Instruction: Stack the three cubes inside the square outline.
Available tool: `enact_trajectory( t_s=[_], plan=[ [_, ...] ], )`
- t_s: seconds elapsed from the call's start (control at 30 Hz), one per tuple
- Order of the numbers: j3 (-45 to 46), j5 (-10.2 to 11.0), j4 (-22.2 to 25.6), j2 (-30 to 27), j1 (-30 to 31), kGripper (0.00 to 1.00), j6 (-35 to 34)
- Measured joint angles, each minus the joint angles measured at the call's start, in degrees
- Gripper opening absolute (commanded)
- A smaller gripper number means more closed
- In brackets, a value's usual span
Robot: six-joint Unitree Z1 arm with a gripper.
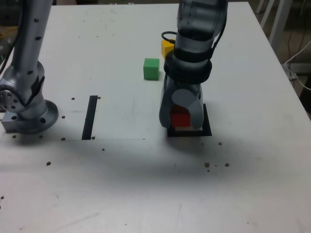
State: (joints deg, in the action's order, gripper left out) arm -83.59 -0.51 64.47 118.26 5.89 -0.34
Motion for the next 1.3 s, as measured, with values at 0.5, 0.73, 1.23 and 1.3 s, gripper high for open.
enact_trajectory(
  t_s=[0.5, 0.73, 1.23, 1.3],
  plan=[
    [-0.5, 0.0, -1.9, 1.4, -1.5, 0.55, 0.9],
    [0.2, -0.1, -3.3, 1.6, -2.1, 0.99, 2.1],
    [2.4, 1.6, -2.9, -0.1, -2.8, 1.00, 2.5],
    [3.2, 2.6, -2.1, -1.7, -3.2, 1.00, 2.5]
  ],
)
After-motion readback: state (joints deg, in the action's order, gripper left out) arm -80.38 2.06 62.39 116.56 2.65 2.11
